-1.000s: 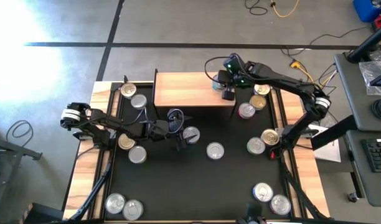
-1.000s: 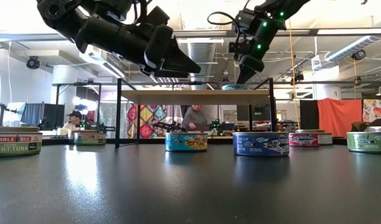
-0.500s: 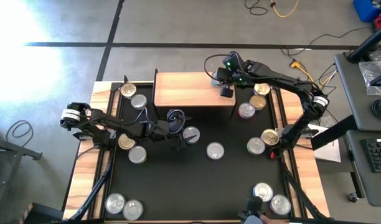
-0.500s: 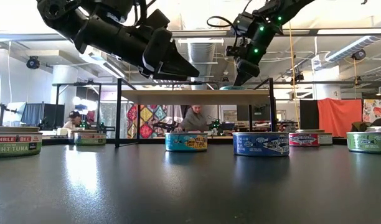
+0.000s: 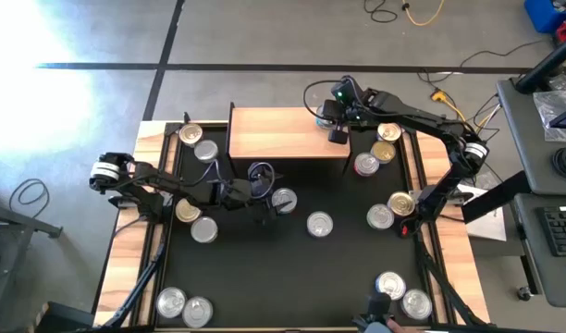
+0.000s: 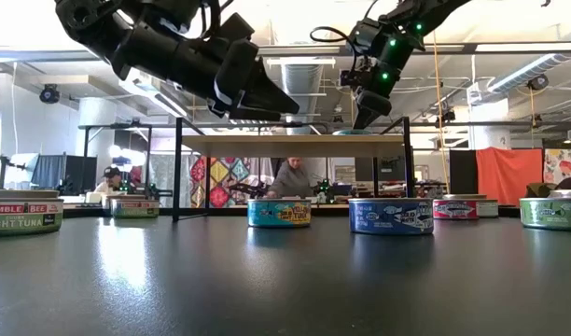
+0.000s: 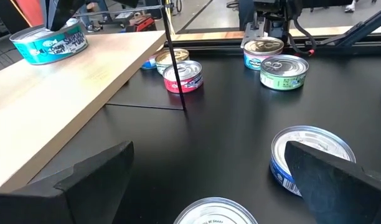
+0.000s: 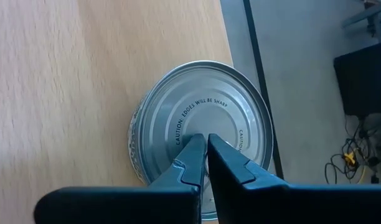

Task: Stack canned seafood by type on shelf
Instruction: Put the top light blue tuna can on the shelf, then stack the light blue tuna can on top of the light blue tuna can on the shelf

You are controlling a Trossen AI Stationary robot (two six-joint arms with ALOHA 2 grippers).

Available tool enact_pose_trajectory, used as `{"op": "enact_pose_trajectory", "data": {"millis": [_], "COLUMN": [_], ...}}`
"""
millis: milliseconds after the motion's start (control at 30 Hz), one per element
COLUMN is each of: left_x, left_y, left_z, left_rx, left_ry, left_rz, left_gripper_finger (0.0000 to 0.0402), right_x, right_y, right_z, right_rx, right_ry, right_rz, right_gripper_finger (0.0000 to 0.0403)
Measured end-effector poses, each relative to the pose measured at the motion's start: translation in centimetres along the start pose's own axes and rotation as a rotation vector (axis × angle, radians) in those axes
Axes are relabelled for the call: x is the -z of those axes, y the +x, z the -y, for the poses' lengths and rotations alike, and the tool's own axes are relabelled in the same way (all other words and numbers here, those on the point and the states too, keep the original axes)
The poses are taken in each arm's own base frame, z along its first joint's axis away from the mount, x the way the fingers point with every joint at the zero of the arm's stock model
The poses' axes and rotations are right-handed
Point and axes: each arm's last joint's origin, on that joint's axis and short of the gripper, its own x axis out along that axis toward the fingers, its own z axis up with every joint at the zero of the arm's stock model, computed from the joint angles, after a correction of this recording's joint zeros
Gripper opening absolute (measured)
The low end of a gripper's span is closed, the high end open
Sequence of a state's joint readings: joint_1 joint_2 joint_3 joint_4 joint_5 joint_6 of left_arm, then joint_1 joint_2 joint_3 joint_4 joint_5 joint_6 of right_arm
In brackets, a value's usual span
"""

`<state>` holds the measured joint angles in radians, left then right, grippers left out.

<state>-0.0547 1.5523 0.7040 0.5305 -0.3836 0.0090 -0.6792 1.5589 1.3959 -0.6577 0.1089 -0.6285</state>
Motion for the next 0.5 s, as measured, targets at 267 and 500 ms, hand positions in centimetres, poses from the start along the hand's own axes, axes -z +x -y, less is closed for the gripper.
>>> {"op": "enact_pose_trajectory", "data": {"millis": [267,500], "left_x": [-0.5,-0.7], "left_y": [-0.5,-1.1], "left_z": [0.3,1.1], "left_rx": [0.015,0.045], "left_ry": [0.003,0.015], "left_rz": [0.020,0.022], "left_gripper_finger": [0.0400,0.0400], "right_x": [-0.8,-1.8], "right_y": [-1.2,-3.1], "right_z": [0.5,-0.6], "right_rx": [0.020,-0.007], "right_ry": [0.001,0.006], "right_rz": [0.036,0.058], "right_gripper_finger": [0.0013,0.0013]}}
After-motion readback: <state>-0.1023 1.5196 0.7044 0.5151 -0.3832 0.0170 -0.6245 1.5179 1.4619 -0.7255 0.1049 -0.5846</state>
